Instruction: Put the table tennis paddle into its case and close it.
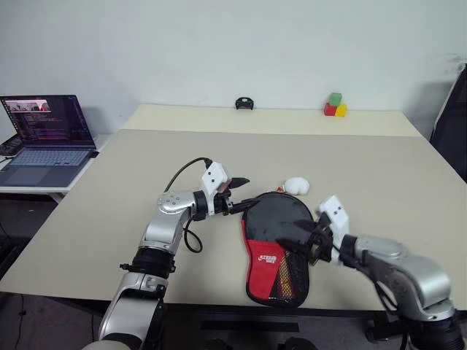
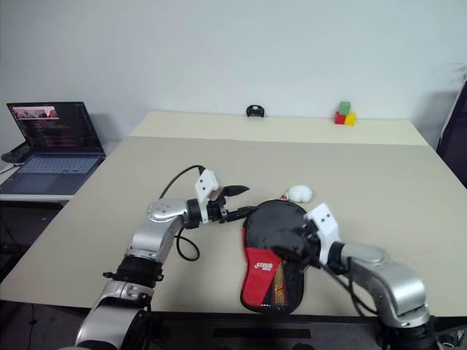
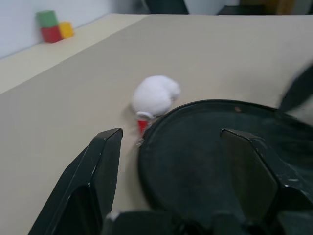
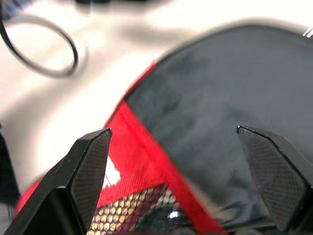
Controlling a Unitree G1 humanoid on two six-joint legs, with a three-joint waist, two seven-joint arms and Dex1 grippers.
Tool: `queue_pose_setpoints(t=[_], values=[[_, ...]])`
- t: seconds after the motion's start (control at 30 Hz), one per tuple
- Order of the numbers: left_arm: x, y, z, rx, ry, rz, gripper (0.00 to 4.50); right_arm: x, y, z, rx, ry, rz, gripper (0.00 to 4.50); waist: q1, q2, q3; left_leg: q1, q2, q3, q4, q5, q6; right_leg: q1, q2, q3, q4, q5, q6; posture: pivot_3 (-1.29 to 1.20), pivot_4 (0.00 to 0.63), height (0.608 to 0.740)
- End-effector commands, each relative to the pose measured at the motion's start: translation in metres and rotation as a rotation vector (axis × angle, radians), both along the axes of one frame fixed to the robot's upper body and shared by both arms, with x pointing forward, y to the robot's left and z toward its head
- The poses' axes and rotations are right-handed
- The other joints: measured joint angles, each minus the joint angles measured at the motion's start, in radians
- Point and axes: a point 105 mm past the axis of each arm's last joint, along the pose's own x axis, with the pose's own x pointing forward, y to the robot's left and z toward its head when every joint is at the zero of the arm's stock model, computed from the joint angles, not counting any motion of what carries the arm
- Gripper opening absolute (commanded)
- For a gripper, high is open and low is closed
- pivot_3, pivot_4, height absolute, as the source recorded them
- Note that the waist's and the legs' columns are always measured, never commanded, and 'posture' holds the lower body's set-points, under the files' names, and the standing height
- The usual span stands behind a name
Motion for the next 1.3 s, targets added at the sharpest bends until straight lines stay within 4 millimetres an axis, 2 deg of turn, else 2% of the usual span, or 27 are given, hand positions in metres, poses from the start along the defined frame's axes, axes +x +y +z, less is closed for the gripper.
queue_pose_setpoints(t=[0.03,0.2,0.33,0.43,0.47,0.5,0.73,0.9,1.03,1.3], values=[[-0.007,-0.013,-0.002,-0.002,0.022,-0.044,3.47,0.007,-0.023,0.028,0.023,-0.077,-0.059,4.50,0.001,0.000,0.000,0.000,0.000,0.000,0.000,0.000,0.000,0.000,0.000,0.000,0.000,0.000,0.000,0.00,0.150,0.740],[-0.003,-0.027,-0.035,0.092,0.075,-0.062,3.47,0.020,-0.045,0.037,0.007,-0.102,-0.141,4.50,0.000,0.000,0.001,0.000,0.000,0.001,0.000,0.000,0.000,0.000,0.000,0.000,0.000,0.000,0.000,0.00,0.150,0.740],[0.007,-0.039,-0.045,0.102,0.129,-0.057,3.47,0.024,-0.045,0.039,0.009,-0.113,-0.155,4.50,0.001,0.000,0.002,0.000,0.000,0.002,0.000,0.000,0.001,-0.001,0.000,0.000,0.000,0.000,0.000,0.00,0.150,0.740],[0.011,-0.048,-0.043,0.092,0.133,-0.069,4.08,0.023,-0.043,0.036,0.005,-0.107,-0.152,4.50,0.002,0.000,0.002,-0.001,0.000,0.002,0.000,0.000,0.001,-0.001,0.000,0.000,0.000,0.000,0.000,0.00,0.150,0.740],[0.013,-0.049,-0.043,0.099,0.125,-0.068,4.42,0.023,-0.042,0.035,0.004,-0.104,-0.150,4.50,0.002,0.000,0.002,-0.001,0.000,0.002,0.000,0.000,0.001,-0.001,0.001,0.000,0.000,0.000,0.000,0.00,0.150,0.740],[0.014,-0.051,-0.043,0.110,0.113,-0.067,4.47,0.022,-0.042,0.034,0.003,-0.101,-0.150,4.50,0.002,0.000,0.002,-0.001,0.000,0.002,0.000,0.000,0.001,-0.001,0.000,0.001,-0.001,0.000,0.000,0.00,0.150,0.740],[0.004,-0.062,-0.062,0.194,0.124,-0.157,4.47,0.019,-0.040,0.029,-0.006,-0.091,-0.150,4.50,0.002,0.000,0.002,-0.002,0.000,0.003,-0.001,0.000,0.001,-0.003,0.001,0.002,-0.001,0.000,0.000,0.00,0.150,0.740],[-0.004,-0.059,-0.078,0.244,0.136,-0.193,4.47,0.023,-0.042,0.031,-0.019,-0.109,-0.165,4.50,0.002,0.000,0.002,-0.002,0.000,0.003,-0.001,0.000,0.001,-0.002,0.001,0.002,-0.001,0.000,0.000,0.00,0.150,0.740],[-0.006,-0.052,-0.090,0.231,0.191,-0.168,4.47,0.040,-0.043,0.040,-0.010,-0.148,-0.203,4.50,0.000,0.001,0.002,-0.001,0.000,0.004,-0.001,0.000,0.001,-0.002,0.001,0.002,0.000,0.000,0.000,0.00,0.150,0.740],[-0.010,-0.047,-0.102,0.235,0.225,-0.150,4.47,0.091,-0.032,0.056,0.063,-0.164,-0.237,4.50,-0.004,0.002,0.000,0.003,0.000,0.004,-0.001,0.000,0.001,0.001,0.001,0.003,0.000,0.000,0.000,0.00,0.150,0.740]])
